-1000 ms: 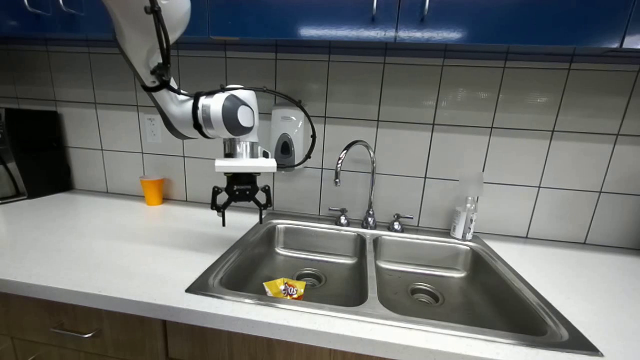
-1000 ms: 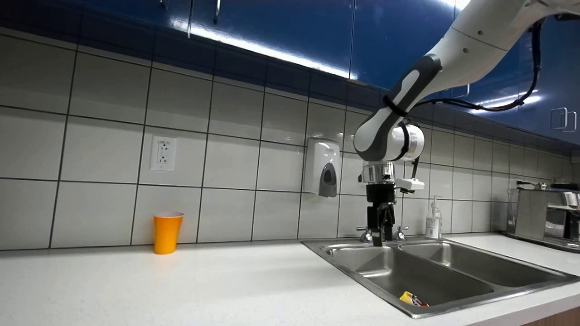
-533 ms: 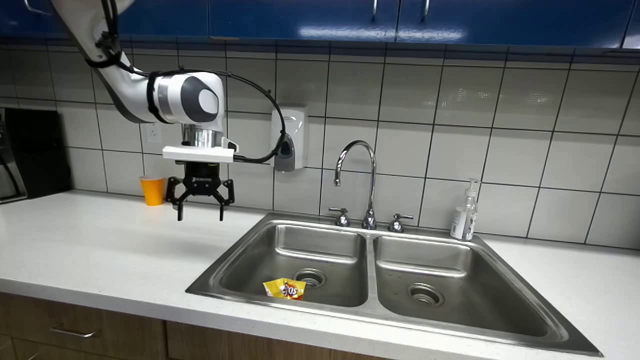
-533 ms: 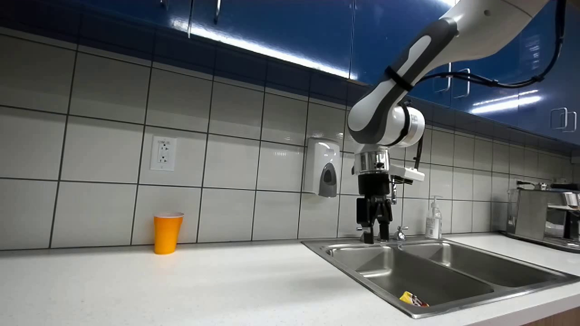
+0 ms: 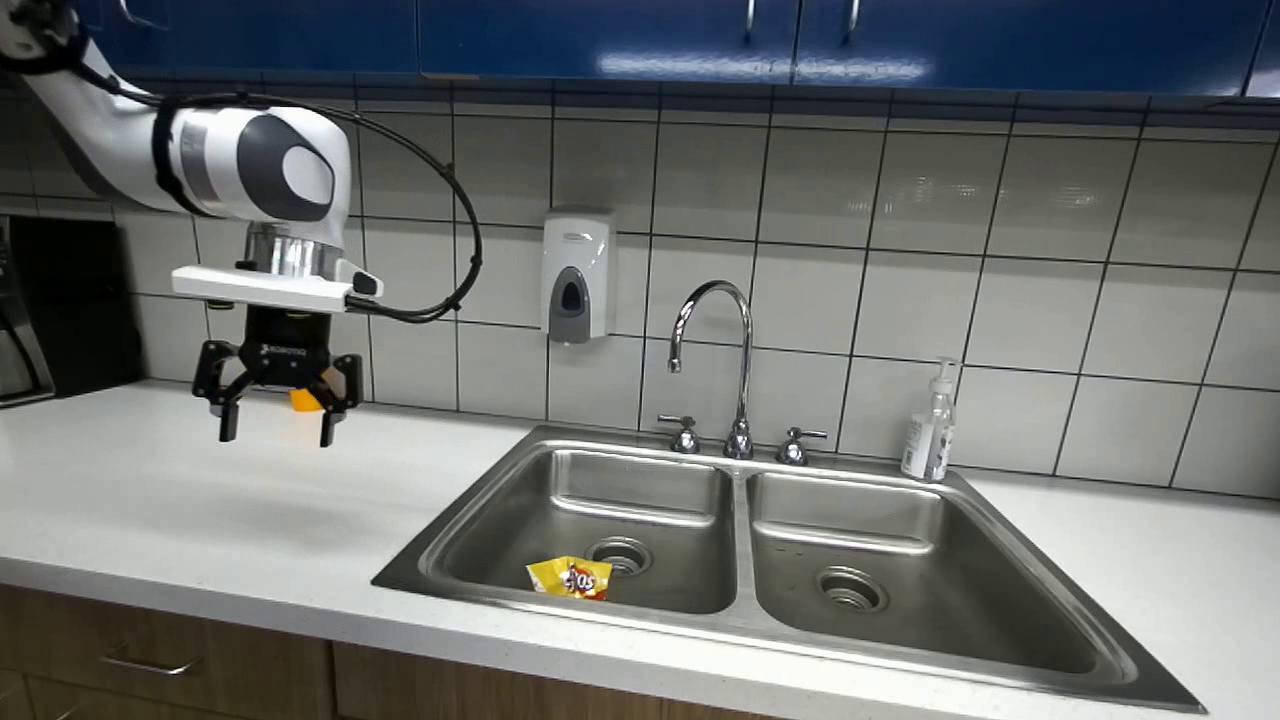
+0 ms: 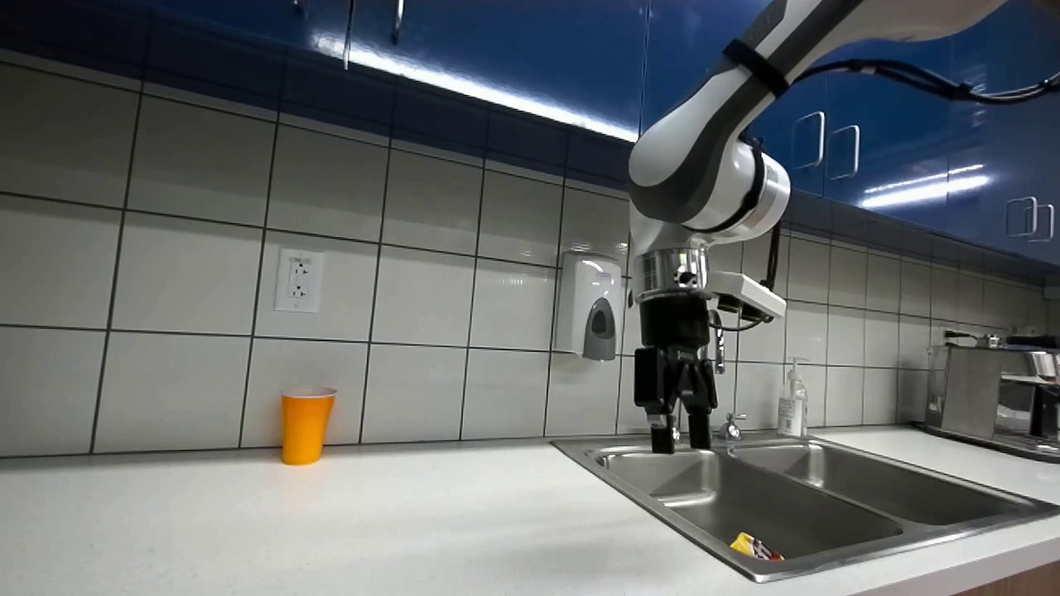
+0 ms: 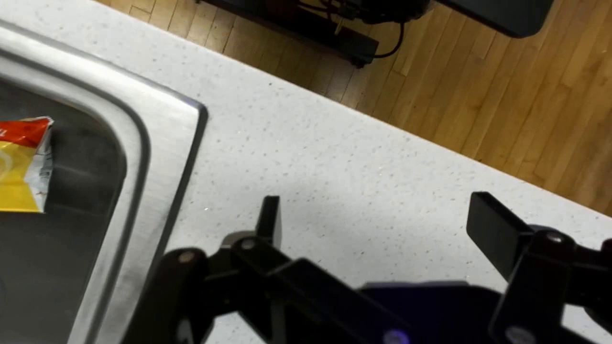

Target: Put the snack packet into the sink

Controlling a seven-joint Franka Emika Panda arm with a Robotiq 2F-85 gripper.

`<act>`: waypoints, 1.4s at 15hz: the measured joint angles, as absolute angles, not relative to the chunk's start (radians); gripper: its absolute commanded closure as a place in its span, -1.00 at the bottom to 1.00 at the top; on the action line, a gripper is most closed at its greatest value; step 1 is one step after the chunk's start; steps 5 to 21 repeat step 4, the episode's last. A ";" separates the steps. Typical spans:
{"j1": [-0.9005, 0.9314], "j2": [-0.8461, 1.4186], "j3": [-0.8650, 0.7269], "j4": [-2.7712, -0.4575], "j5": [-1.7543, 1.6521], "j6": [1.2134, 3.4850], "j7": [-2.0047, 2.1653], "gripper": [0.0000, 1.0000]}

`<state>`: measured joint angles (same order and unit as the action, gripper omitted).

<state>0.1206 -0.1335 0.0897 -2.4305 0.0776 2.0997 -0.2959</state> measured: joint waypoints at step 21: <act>0.153 -0.190 0.099 -2.475 0.109 2.073 -0.281 -1.00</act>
